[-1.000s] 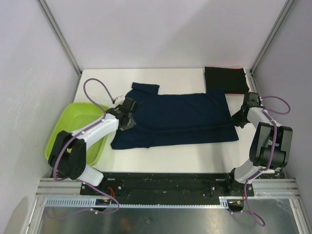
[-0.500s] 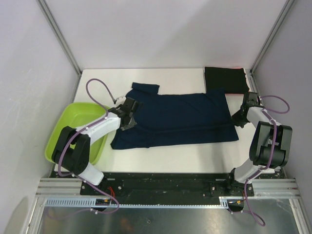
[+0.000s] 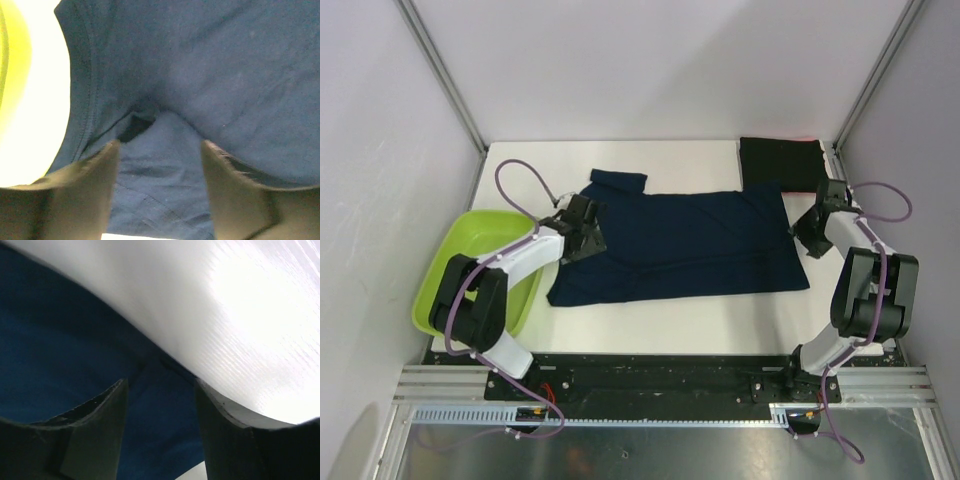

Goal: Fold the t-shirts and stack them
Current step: Fold the flattened tshirt in 1/3 of the way

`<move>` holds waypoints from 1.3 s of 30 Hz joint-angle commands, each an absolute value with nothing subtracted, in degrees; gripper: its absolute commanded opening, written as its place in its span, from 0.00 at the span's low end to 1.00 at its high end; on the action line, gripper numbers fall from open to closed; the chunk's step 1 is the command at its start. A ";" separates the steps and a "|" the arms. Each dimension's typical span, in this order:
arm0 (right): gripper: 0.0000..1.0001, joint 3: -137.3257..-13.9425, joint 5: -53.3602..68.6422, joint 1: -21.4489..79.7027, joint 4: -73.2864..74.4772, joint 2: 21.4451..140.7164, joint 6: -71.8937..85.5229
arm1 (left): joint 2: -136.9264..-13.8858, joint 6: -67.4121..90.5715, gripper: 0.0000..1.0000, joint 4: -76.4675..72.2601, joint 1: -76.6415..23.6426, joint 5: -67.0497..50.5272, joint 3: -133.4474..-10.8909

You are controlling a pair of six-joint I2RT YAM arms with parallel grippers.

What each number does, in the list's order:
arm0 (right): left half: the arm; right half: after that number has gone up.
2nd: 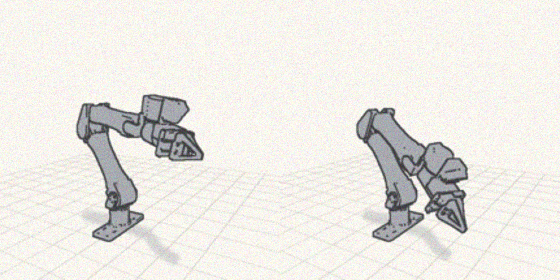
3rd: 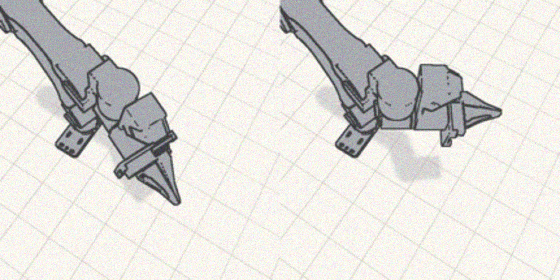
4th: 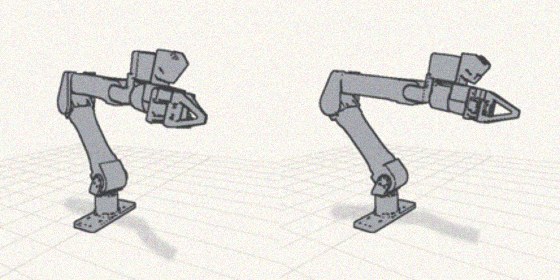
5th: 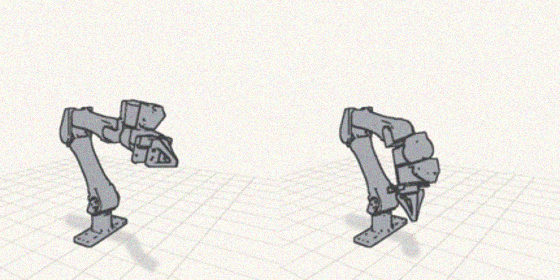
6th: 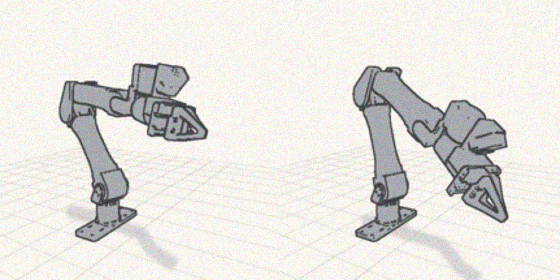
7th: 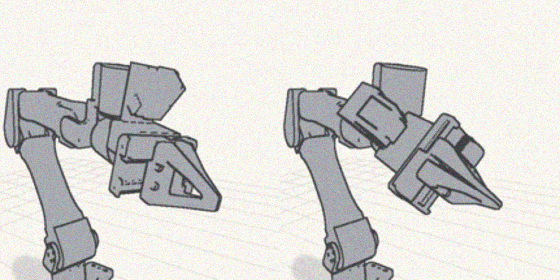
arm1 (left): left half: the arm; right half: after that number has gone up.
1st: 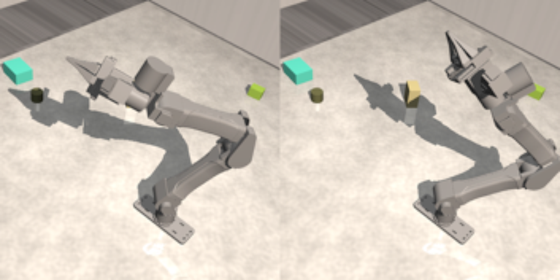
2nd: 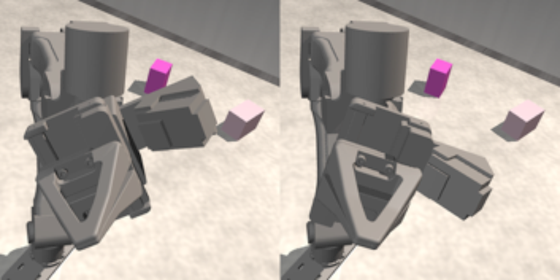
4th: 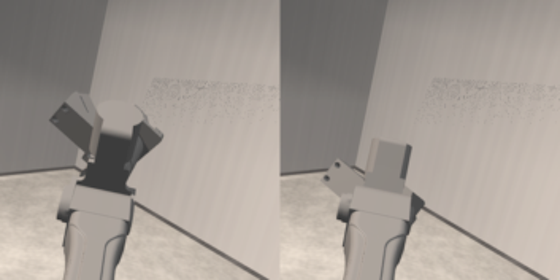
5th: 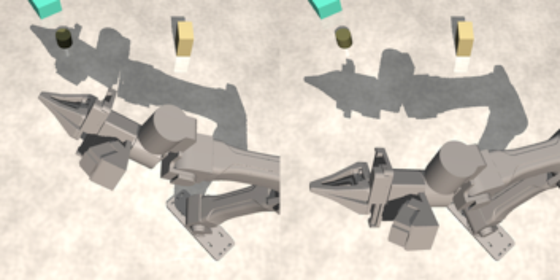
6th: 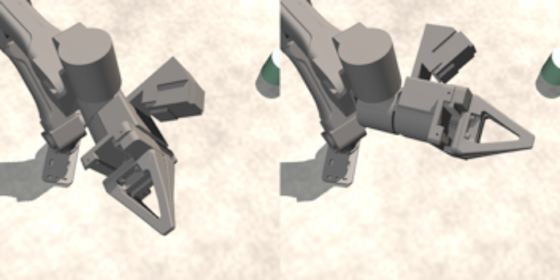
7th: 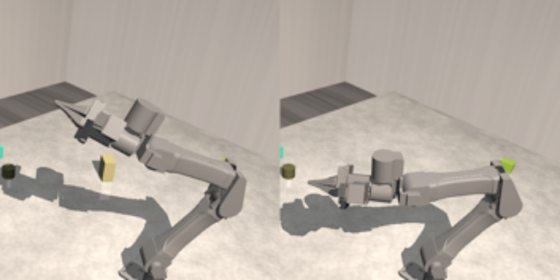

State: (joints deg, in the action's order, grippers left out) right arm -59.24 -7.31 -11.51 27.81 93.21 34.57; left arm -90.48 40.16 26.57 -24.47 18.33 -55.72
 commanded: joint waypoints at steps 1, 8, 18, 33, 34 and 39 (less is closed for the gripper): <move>0.61 -65.88 -11.15 -6.39 31.67 89.75 30.67 | -85.07 35.38 0.81 23.37 -22.92 14.05 -58.38; 0.53 -67.12 -8.79 9.85 32.39 85.71 31.98 | -75.50 37.09 0.64 26.22 -22.53 10.94 -51.47; 0.46 -66.66 -6.82 20.88 29.54 89.14 34.05 | -76.12 41.62 0.27 24.72 -24.37 4.40 -44.24; 0.44 -58.17 -7.50 19.20 27.32 87.87 33.68 | -92.31 43.82 0.22 17.10 -26.15 -0.29 -51.02; 0.44 -57.82 -7.57 19.40 27.24 87.75 33.58 | -93.18 43.84 0.22 17.07 -26.17 -0.23 -51.92; 0.44 -55.60 -7.85 19.92 26.41 87.41 33.09 | -96.42 44.02 0.23 17.09 -26.11 -0.22 -56.11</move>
State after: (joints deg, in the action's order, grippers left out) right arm -57.06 -6.81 19.44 28.29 89.56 33.93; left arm -94.59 43.13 19.38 -26.02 -0.12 -52.03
